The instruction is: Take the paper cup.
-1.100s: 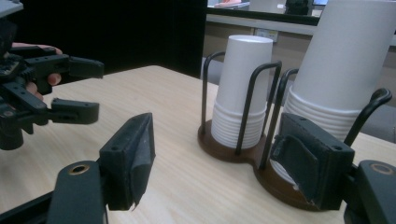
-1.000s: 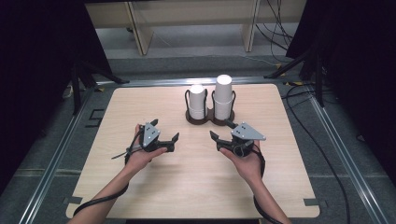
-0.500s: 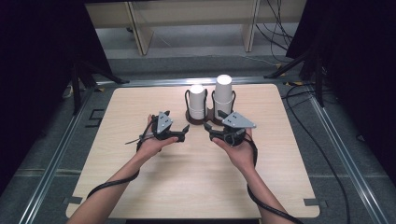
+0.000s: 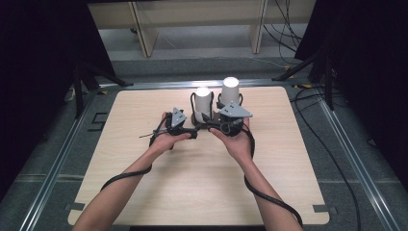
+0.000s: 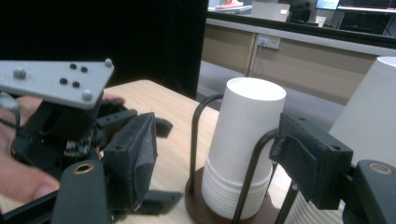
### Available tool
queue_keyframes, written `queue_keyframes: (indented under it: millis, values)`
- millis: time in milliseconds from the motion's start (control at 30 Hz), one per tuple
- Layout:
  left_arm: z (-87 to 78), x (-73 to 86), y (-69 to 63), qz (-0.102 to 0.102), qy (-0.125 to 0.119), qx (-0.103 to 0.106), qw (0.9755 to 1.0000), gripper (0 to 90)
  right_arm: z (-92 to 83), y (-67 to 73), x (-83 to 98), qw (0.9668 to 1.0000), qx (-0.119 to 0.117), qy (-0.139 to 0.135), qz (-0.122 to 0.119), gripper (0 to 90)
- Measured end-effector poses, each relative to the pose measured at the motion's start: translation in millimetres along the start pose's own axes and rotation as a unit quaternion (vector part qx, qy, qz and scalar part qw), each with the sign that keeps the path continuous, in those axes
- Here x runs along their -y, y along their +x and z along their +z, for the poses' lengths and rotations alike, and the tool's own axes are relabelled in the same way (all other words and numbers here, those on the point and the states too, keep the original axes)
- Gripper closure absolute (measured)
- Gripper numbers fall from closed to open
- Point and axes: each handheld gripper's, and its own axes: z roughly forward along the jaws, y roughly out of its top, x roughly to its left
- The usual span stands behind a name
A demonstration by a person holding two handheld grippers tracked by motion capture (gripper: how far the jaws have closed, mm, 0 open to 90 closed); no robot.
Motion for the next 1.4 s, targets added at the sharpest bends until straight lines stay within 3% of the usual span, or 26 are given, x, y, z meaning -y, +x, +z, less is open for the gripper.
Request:
queue_keyframes:
  millis: [33, 67, 167, 300, 500, 800, 1133, 1400]
  values:
    - [1.6, 0.3, 0.5, 0.000, 0.005, 0.003, 1.0000, 5.8, 2.4, -1.0, -1.2, 1.0000, -0.004, 0.003, -0.002, 30.2]
    - [3.2, 1.6, -0.7, -0.014, 0.008, 0.001, 0.9999, 6.1, 5.0, -1.7, -2.2, 1.0000, 0.000, 0.002, -0.002, 30.2]
    - [8.8, 2.4, 2.0, -0.019, 0.012, 0.003, 0.9997, 7.4, 12.7, -5.8, -4.9, 1.0000, -0.002, 0.001, -0.002, 30.4]
    - [16.4, 1.6, 2.8, -0.012, 0.019, 0.009, 0.9997, 10.1, 21.1, -8.6, -8.9, 0.9999, 0.009, 0.006, 0.004, 31.3]
    - [27.9, 1.9, 4.7, -0.031, 0.019, 0.012, 0.9993, 13.4, 38.0, -11.9, -12.0, 0.9996, 0.015, 0.015, 0.017, 32.7]
    - [35.1, 0.0, 6.0, -0.036, 0.025, 0.022, 0.9988, 14.5, 56.0, -13.4, -14.5, 0.9983, 0.038, 0.038, 0.019, 33.6]
    - [42.4, -0.1, 5.3, -0.056, 0.026, 0.026, 0.9978, 14.9, 71.5, -15.1, -16.6, 0.9972, 0.055, 0.047, 0.016, 33.6]
    - [46.7, -4.6, 3.6, -0.052, 0.029, 0.028, 0.9978, 15.4, 80.1, -18.0, -16.6, 0.9959, 0.068, 0.055, 0.022, 33.6]
